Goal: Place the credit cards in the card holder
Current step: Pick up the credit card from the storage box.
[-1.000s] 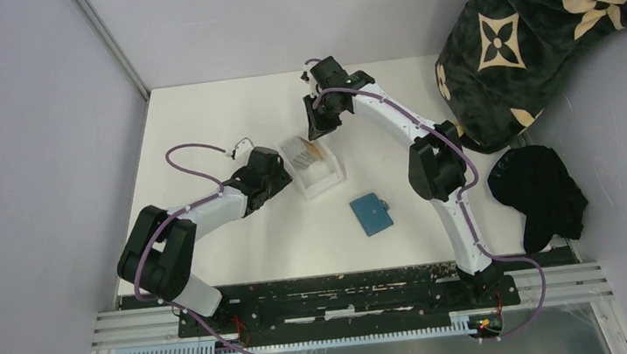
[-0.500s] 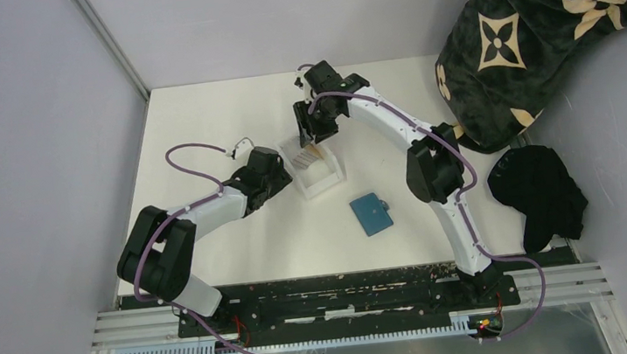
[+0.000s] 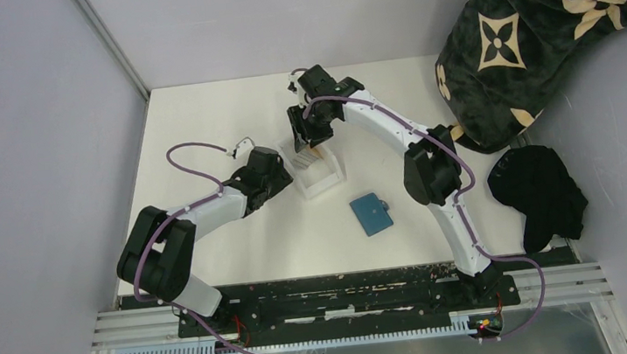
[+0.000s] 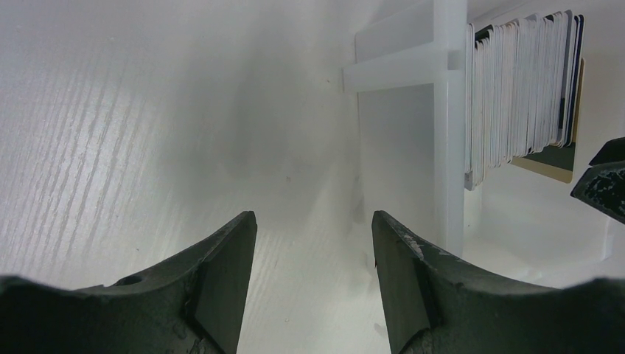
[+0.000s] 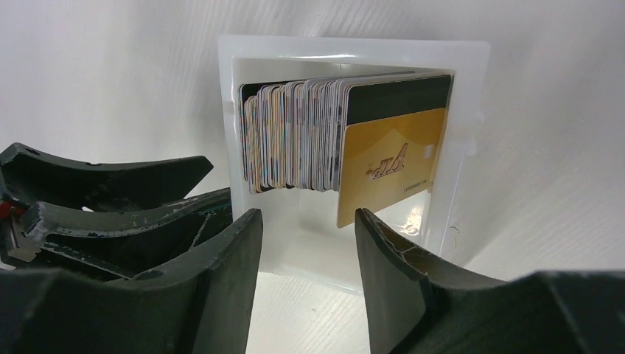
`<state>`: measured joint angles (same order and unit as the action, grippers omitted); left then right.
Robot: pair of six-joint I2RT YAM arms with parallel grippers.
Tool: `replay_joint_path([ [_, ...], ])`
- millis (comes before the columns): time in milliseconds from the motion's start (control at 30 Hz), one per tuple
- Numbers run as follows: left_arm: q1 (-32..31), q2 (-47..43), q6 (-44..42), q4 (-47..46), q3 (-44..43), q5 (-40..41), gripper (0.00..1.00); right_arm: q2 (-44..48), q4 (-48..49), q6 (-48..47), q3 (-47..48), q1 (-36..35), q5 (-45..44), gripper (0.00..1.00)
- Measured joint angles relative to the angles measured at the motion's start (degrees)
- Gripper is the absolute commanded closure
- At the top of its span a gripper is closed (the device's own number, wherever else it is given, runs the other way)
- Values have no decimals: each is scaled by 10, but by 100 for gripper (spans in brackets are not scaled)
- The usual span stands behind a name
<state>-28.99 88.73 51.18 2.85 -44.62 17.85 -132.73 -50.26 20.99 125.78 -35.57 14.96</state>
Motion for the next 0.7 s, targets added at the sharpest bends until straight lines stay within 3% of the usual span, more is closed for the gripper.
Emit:
replay_joint_path([
  [433,0,-1,-4,0,0,-1,34,-30,9,12,0,1,1,44],
  [700,0,-3,-13,0,0,-2,34,-35,14,26,1,5,18,51],
])
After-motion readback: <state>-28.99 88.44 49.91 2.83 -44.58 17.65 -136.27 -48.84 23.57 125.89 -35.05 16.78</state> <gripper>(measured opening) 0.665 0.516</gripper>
